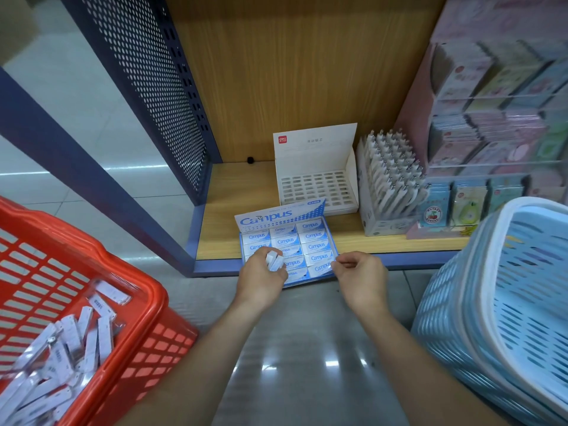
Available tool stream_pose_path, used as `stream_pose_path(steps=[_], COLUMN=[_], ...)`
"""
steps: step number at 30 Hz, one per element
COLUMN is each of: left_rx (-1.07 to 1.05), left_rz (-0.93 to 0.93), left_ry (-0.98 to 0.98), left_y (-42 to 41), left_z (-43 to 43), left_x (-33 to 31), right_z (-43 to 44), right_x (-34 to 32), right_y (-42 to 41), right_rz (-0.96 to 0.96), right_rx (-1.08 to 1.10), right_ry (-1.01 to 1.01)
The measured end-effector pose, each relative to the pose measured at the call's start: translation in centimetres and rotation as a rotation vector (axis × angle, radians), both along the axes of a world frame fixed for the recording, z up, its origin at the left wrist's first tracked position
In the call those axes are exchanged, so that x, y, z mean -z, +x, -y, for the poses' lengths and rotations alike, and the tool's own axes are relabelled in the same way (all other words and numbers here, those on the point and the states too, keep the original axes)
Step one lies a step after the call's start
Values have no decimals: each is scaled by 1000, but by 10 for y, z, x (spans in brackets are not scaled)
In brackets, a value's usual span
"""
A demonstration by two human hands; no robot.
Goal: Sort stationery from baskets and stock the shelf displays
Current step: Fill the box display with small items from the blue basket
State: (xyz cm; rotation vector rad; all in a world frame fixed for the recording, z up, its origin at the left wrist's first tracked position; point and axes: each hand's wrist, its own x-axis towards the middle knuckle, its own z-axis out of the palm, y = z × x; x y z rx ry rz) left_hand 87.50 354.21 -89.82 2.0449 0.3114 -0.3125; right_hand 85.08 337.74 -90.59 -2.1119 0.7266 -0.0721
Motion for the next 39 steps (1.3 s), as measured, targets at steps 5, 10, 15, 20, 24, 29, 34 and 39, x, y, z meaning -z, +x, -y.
stream_pose_path(steps=[5,10,15,20,24,29,34,39], left_rx=[-91,-166,-136,-199,-195,-168,-151,-253], left_rz=[-69,-141,-240,-357,-353,-317,-193,-42], left_ry=[-161,-458,-546,-918,-1013,-975,-755,-407], left_y=[1,0,-2,-2,-4,-6,-11,-4], left_z=[0,2,4,8,10,2,1,-10], left_x=[0,-13,-27,-44,-52,-52,-51,-35], right_z=[0,-2,-4,-23,-31,-27,-25,-23], right_x=[7,3,-5,-59,-73,-70,-66,-53], right_y=[-2,2,5,6,4,4,1,-1], right_rz=[-27,-56,-69,-25,-29,1,-33,-67], right_rx=[-76,4,43,-42,-80,29,129,195], right_ry=[-164,-68,12,719,936,995,1073,1044])
